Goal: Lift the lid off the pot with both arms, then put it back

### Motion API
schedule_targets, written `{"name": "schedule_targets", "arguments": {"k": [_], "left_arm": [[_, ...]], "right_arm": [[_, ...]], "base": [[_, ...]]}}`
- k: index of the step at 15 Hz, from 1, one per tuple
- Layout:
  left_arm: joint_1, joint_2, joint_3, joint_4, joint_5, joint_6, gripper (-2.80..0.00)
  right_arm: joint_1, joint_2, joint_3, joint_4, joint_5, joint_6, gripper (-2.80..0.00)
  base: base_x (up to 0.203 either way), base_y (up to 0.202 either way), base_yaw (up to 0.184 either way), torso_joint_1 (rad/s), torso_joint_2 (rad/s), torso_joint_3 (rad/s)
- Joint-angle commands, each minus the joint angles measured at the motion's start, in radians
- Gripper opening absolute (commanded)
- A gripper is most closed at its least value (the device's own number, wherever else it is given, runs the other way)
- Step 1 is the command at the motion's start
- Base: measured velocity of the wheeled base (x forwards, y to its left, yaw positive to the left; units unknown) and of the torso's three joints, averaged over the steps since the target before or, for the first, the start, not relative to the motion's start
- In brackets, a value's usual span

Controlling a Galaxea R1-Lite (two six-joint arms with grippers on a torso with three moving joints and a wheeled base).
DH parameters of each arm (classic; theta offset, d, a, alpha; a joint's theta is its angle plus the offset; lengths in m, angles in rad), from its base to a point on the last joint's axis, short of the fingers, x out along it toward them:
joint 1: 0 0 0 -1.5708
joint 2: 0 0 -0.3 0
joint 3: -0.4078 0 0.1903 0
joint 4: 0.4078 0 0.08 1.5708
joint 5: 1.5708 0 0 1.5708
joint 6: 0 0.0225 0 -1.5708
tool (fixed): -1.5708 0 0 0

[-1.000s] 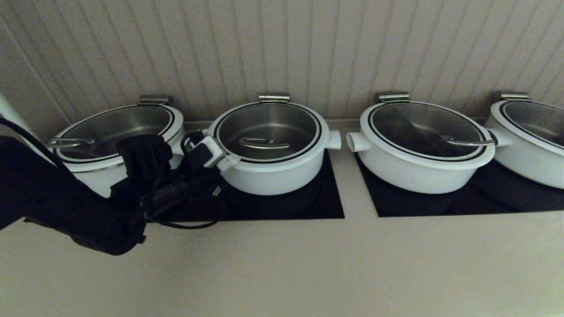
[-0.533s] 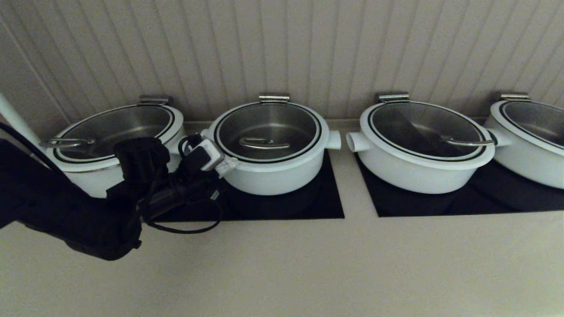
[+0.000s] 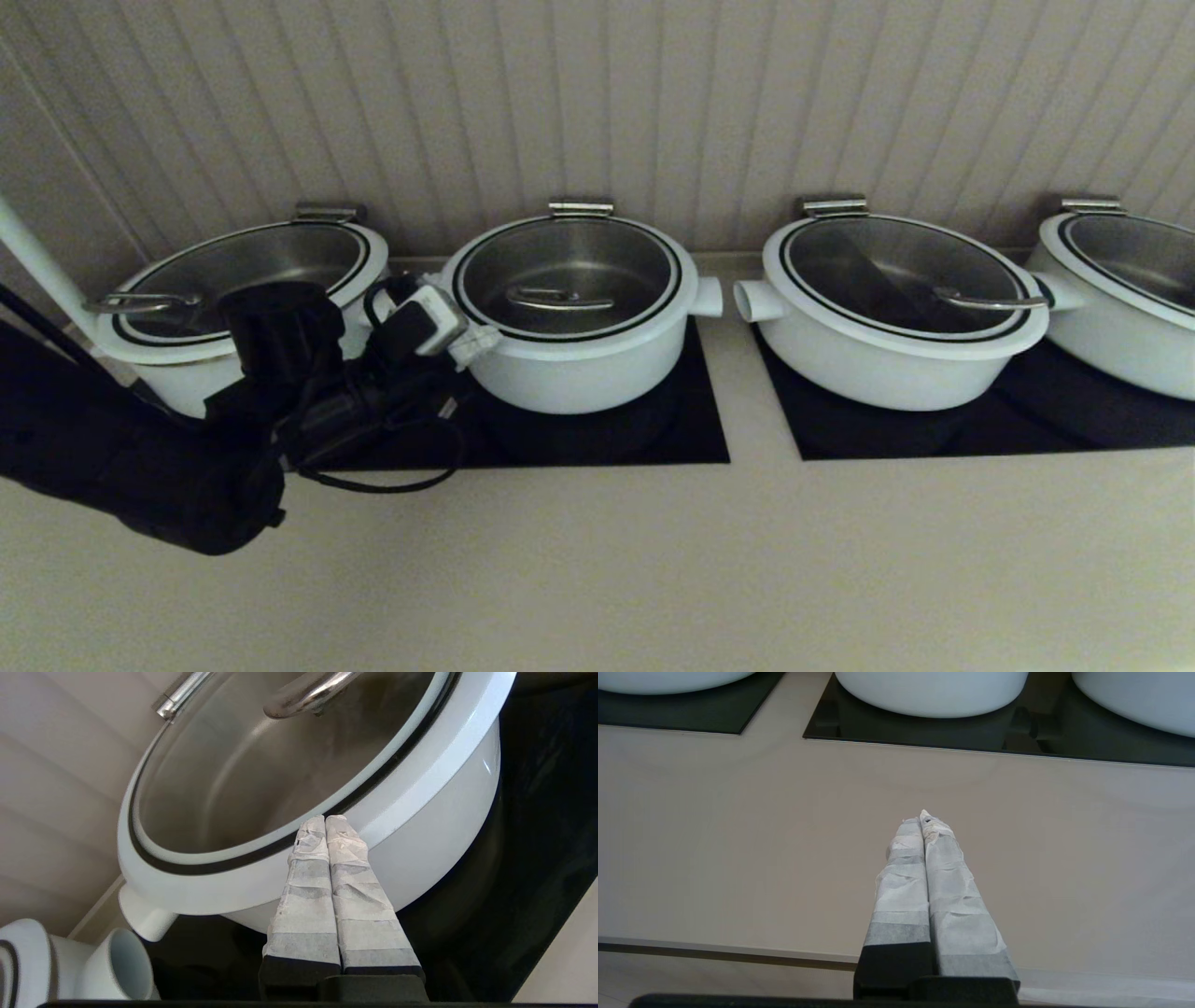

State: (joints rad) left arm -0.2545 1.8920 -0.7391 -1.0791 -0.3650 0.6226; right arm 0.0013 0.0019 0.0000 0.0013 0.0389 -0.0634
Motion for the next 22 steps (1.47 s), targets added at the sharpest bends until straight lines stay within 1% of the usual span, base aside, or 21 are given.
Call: {"name": "schedule_targets", "arguments": {"k": [1, 6, 10, 15, 18, 21, 22], "left_arm": [[0.000, -0.028, 0.022, -0.009, -0.002, 0.003, -2.80], [0.000, -0.076, 0.054, -0.009, 0.001, -0.002, -2.80], [0.001, -0.127, 0.108, -0.008, 0.004, -0.007, -2.80], [0.011, -0.241, 0.181, -0.007, 0.021, -0.029, -2.80], [0.034, -0.354, 0.267, -0.006, 0.091, -0.067, -2.80], [0.062, -0.480, 0.377, -0.001, 0.195, -0.143, -2.80], [0.076, -0.521, 0.410, 0.001, 0.218, -0.162, -2.80]], "right_arm": [[0.000, 0.000, 0.000, 0.000, 0.001, -0.001, -2.80], [0.000, 0.000, 0.000, 0.000, 0.001, -0.001, -2.80], [0.000, 0.000, 0.000, 0.000, 0.001, -0.002, -2.80], [0.000, 0.000, 0.000, 0.000, 0.001, -0.001, -2.80], [0.000, 0.000, 0.000, 0.000, 0.001, -0.001, -2.80], [0.000, 0.000, 0.000, 0.000, 0.001, -0.001, -2.80], [0.000, 0.000, 0.000, 0.000, 0.001, -0.001, -2.80]], "base": [[0.000, 0.000, 0.000, 0.000, 0.00, 0.000], [0.000, 0.000, 0.000, 0.000, 0.00, 0.000], [0.000, 0.000, 0.000, 0.000, 0.00, 0.000], [0.000, 0.000, 0.000, 0.000, 0.00, 0.000], [0.000, 0.000, 0.000, 0.000, 0.00, 0.000], [0.000, 0.000, 0.000, 0.000, 0.00, 0.000], [0.000, 0.000, 0.000, 0.000, 0.00, 0.000]]}}
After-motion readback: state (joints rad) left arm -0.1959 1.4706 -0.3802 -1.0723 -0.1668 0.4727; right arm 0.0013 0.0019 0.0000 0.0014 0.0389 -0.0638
